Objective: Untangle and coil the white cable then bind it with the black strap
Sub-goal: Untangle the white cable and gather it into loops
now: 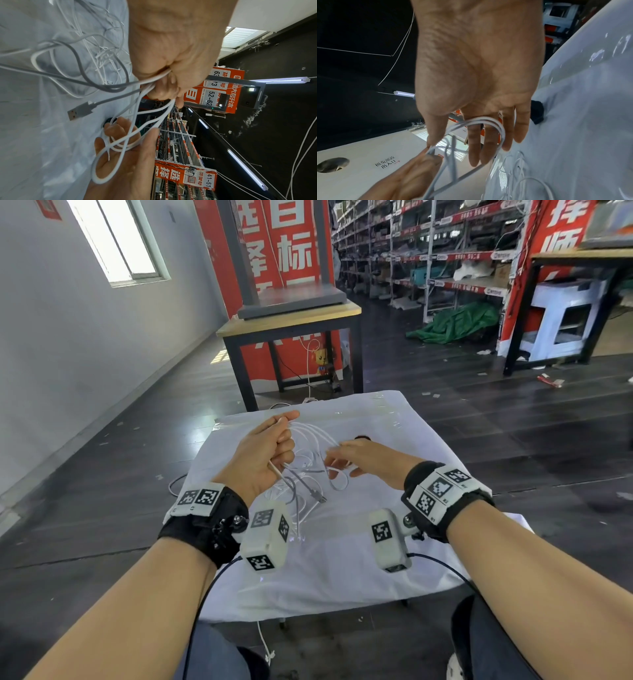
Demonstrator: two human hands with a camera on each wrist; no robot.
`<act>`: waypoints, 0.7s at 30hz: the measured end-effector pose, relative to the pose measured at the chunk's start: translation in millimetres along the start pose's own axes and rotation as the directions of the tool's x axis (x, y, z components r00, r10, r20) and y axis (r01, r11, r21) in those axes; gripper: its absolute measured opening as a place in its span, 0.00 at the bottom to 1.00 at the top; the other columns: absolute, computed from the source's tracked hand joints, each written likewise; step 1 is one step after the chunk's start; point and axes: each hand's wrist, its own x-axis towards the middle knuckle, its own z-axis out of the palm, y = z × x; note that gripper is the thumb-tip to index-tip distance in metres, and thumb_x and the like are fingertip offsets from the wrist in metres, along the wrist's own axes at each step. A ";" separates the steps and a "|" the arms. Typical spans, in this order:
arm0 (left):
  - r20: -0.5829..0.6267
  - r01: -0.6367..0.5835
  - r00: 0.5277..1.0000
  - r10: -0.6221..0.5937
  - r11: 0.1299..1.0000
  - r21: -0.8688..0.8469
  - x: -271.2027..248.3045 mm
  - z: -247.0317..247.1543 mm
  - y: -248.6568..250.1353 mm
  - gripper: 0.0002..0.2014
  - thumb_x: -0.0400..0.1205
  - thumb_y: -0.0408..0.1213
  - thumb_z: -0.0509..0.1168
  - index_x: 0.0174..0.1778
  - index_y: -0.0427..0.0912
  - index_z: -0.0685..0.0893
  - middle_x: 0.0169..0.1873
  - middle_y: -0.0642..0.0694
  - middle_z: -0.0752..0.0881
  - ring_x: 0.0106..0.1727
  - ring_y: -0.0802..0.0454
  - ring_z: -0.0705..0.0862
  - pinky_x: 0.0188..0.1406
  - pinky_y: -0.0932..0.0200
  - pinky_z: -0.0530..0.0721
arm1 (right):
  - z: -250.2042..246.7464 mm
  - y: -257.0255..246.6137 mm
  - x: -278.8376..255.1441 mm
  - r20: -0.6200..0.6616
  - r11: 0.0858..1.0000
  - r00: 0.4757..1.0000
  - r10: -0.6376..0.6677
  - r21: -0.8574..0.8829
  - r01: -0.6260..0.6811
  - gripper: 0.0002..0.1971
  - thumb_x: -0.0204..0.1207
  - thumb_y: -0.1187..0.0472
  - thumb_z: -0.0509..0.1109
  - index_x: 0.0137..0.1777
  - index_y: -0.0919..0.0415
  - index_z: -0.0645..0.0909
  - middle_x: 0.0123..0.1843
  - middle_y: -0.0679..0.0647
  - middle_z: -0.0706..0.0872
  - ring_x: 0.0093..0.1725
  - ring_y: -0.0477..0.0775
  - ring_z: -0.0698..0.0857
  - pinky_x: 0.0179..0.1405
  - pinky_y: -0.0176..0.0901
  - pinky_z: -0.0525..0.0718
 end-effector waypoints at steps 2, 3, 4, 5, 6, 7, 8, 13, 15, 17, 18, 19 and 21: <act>-0.006 -0.013 1.000 0.013 1.000 0.014 0.7 2.8 -0.7 0.10 0.88 0.32 0.57 0.54 0.37 0.84 0.20 0.51 0.67 0.17 0.60 0.61 0.14 0.68 0.58 | 4.4 -2.5 0.9 -0.017 1.000 1.000 0.015 0.018 -0.015 0.21 0.79 0.39 0.62 0.48 0.58 0.82 0.45 0.51 0.86 0.45 0.47 0.81 0.51 0.39 0.78; -0.005 -0.015 1.000 0.015 1.000 0.020 0.8 4.1 -0.9 0.10 0.88 0.32 0.57 0.54 0.38 0.84 0.20 0.51 0.68 0.17 0.60 0.61 0.14 0.68 0.58 | 6.7 -3.2 1.9 -0.042 1.000 0.999 0.002 0.001 -0.002 0.22 0.78 0.39 0.64 0.45 0.60 0.81 0.43 0.52 0.85 0.40 0.47 0.79 0.45 0.36 0.77; -0.001 -0.016 1.000 0.016 1.000 0.025 0.7 5.3 -0.9 0.10 0.88 0.32 0.56 0.54 0.38 0.84 0.20 0.51 0.67 0.17 0.60 0.61 0.14 0.68 0.58 | 8.7 -4.0 2.5 -0.073 1.000 0.997 -0.019 -0.013 0.018 0.19 0.77 0.43 0.67 0.42 0.61 0.79 0.39 0.53 0.83 0.35 0.47 0.77 0.38 0.32 0.75; 0.005 -0.014 1.000 0.014 0.999 0.033 0.2 6.3 -0.8 0.10 0.88 0.32 0.56 0.53 0.38 0.84 0.21 0.51 0.67 0.17 0.60 0.60 0.14 0.69 0.58 | 9.2 -4.0 3.3 -0.112 0.999 0.993 -0.034 -0.022 0.032 0.16 0.78 0.48 0.70 0.38 0.62 0.78 0.35 0.53 0.82 0.31 0.46 0.75 0.32 0.30 0.73; 0.010 -0.013 1.000 0.012 0.999 0.048 -0.6 6.9 -0.6 0.10 0.88 0.32 0.56 0.53 0.38 0.84 0.21 0.51 0.67 0.17 0.60 0.60 0.14 0.69 0.57 | 8.8 -3.1 4.8 -0.156 0.999 0.987 -0.042 -0.018 0.040 0.13 0.78 0.54 0.70 0.35 0.62 0.79 0.32 0.53 0.81 0.29 0.46 0.75 0.30 0.30 0.73; 0.015 -0.012 1.000 0.011 0.998 0.069 -1.4 6.8 -0.6 0.10 0.88 0.32 0.56 0.53 0.38 0.84 0.21 0.51 0.67 0.17 0.60 0.61 0.14 0.69 0.58 | 8.0 -2.2 5.8 -0.195 0.999 0.980 -0.048 -0.012 0.047 0.11 0.77 0.59 0.69 0.34 0.61 0.80 0.31 0.52 0.82 0.30 0.47 0.76 0.31 0.31 0.74; 0.018 -0.013 1.000 0.011 0.995 0.095 -2.1 6.0 -0.7 0.11 0.88 0.32 0.56 0.53 0.38 0.84 0.21 0.51 0.67 0.17 0.60 0.61 0.14 0.69 0.58 | 6.7 -0.7 6.7 -0.227 0.998 0.972 -0.055 -0.005 0.055 0.09 0.77 0.61 0.68 0.35 0.61 0.83 0.32 0.52 0.83 0.31 0.48 0.78 0.34 0.34 0.76; 0.040 -0.003 0.999 -0.007 0.970 0.244 -2.3 -4.7 -5.8 0.12 0.89 0.33 0.54 0.57 0.39 0.83 0.22 0.51 0.67 0.18 0.61 0.61 0.13 0.70 0.60 | 0.5 5.2 6.4 -0.238 0.969 0.970 -0.047 0.225 0.103 0.07 0.79 0.65 0.67 0.42 0.65 0.85 0.36 0.55 0.85 0.33 0.47 0.80 0.35 0.33 0.77; 0.045 0.009 0.999 -0.022 0.966 0.260 -1.6 -10.3 -7.5 0.12 0.89 0.33 0.54 0.59 0.39 0.83 0.21 0.53 0.67 0.18 0.61 0.61 0.13 0.70 0.60 | -4.8 6.8 5.4 -0.193 0.885 0.981 -0.019 0.453 0.106 0.08 0.80 0.65 0.66 0.42 0.65 0.85 0.35 0.55 0.86 0.36 0.50 0.81 0.40 0.37 0.79; 0.051 0.010 0.998 -0.025 0.961 0.276 -0.5 -16.3 -7.6 0.12 0.89 0.34 0.55 0.59 0.40 0.84 0.20 0.54 0.67 0.18 0.61 0.61 0.13 0.70 0.60 | -8.5 5.8 3.8 -0.136 0.717 0.991 0.012 0.692 0.086 0.09 0.81 0.67 0.64 0.42 0.66 0.83 0.28 0.53 0.83 0.38 0.52 0.84 0.46 0.41 0.84; 0.057 0.009 0.998 -0.026 0.958 0.288 -0.2 -18.6 -7.3 0.12 0.89 0.35 0.55 0.59 0.40 0.84 0.20 0.54 0.66 0.18 0.61 0.61 0.14 0.70 0.59 | -9.0 4.6 2.6 -0.111 0.624 0.993 0.030 0.778 0.069 0.09 0.82 0.67 0.62 0.42 0.67 0.81 0.24 0.51 0.79 0.35 0.51 0.83 0.45 0.43 0.86; 0.061 0.008 0.998 -0.027 0.956 0.295 0.4 -20.6 -7.2 0.13 0.89 0.35 0.55 0.59 0.39 0.84 0.21 0.53 0.66 0.19 0.61 0.61 0.14 0.69 0.59 | -8.2 3.1 1.7 -0.089 0.535 0.995 0.045 0.843 0.051 0.10 0.83 0.67 0.60 0.41 0.67 0.80 0.21 0.50 0.75 0.30 0.49 0.82 0.43 0.44 0.88; 0.063 0.009 0.998 -0.028 0.958 0.285 1.3 -22.4 -7.0 0.13 0.88 0.35 0.55 0.58 0.39 0.84 0.21 0.53 0.66 0.19 0.61 0.61 0.15 0.69 0.58 | -4.6 -0.5 -0.3 -0.042 0.392 0.997 0.058 0.920 0.016 0.11 0.84 0.66 0.58 0.41 0.67 0.77 0.19 0.48 0.68 0.20 0.45 0.73 0.35 0.41 0.88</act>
